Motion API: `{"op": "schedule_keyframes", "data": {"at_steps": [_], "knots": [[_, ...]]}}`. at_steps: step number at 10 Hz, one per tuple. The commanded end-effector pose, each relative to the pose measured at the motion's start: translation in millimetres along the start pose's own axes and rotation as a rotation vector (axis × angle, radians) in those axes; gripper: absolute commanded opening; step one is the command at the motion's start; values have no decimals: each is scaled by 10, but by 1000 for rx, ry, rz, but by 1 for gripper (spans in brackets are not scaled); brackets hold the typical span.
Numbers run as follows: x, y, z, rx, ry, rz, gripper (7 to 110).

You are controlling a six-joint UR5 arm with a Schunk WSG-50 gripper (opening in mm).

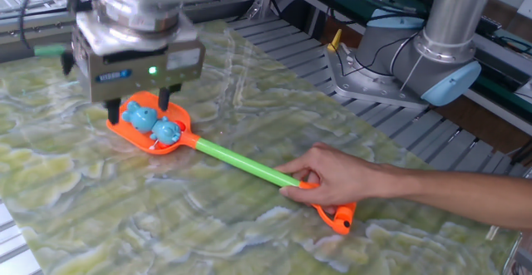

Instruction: Grasp the moving object

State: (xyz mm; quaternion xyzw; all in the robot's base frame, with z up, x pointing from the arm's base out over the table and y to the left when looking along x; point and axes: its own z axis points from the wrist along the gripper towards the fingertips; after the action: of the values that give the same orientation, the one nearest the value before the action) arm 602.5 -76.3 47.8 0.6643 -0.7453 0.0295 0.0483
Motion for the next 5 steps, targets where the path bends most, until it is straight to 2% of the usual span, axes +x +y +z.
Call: {"op": "schedule_keyframes", "data": {"at_steps": [1, 2, 5], "knots": [[-125, 227, 48, -50, -33, -35, 66], [-104, 266, 19, -56, -21, -37, 66], [8, 269, 102, -70, -26, -64, 66]]}}
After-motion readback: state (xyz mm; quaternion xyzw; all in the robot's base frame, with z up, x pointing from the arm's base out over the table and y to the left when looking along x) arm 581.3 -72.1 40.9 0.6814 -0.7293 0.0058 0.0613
